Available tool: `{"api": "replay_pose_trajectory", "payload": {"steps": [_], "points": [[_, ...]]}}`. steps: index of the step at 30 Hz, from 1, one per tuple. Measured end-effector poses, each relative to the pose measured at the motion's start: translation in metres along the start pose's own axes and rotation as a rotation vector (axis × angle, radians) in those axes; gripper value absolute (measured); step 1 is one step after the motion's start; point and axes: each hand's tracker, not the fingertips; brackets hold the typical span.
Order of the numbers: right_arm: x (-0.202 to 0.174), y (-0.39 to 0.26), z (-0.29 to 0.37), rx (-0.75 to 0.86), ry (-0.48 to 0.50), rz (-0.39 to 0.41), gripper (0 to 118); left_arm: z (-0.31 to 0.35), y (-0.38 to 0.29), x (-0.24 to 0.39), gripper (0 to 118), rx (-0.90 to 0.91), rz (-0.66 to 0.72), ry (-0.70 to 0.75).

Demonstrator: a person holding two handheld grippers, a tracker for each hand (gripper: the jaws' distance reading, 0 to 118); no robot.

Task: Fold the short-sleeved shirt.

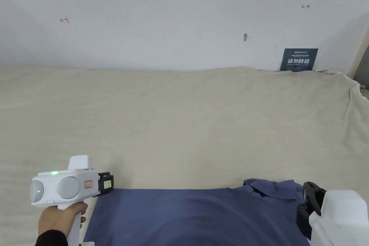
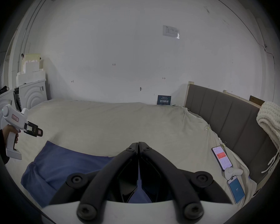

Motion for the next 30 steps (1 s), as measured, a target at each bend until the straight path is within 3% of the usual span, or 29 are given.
{"api": "replay_pose_trajectory", "payload": {"steps": [8,12,13,16,23,24,25,27,28,30], "points": [[0.006,-0.012,-0.027,-0.053,-0.026,-0.012,0,-0.075,-0.002,-0.002,74,-0.184,0.013,0.085],[0.009,-0.016,-0.031,-0.073,-0.028,-0.009,0,-0.057,-0.004,0.014,62,-0.181,-0.003,0.092],[0.01,-0.017,-0.031,-0.079,-0.026,-0.012,0,-0.055,-0.005,0.016,56,-0.177,-0.013,0.087],[0.016,-0.02,-0.033,-0.096,-0.024,-0.022,0,-0.051,-0.01,0.02,0,-0.137,-0.052,0.005],[0.037,-0.008,-0.071,-0.205,-0.002,-0.063,1,-0.003,-0.003,0.013,0,-0.001,-0.041,-0.087],[0.042,-0.007,-0.083,-0.223,0.002,-0.078,5,0.008,-0.003,0.013,0,0.012,-0.045,-0.092],[0.047,-0.005,-0.096,-0.267,0.011,-0.077,16,0.018,-0.004,0.012,0,0.03,-0.05,-0.102],[0.055,-0.004,-0.122,-0.316,0.026,-0.079,65,0.035,-0.004,0.01,0,0.051,-0.052,-0.118],[0.058,-0.004,-0.134,-0.359,0.035,-0.066,77,0.041,-0.003,0.009,0,0.059,-0.049,-0.125],[0.061,-0.007,-0.159,-0.412,0.032,-0.042,79,0.051,-0.002,0.006,0,0.072,-0.039,-0.142]]}}
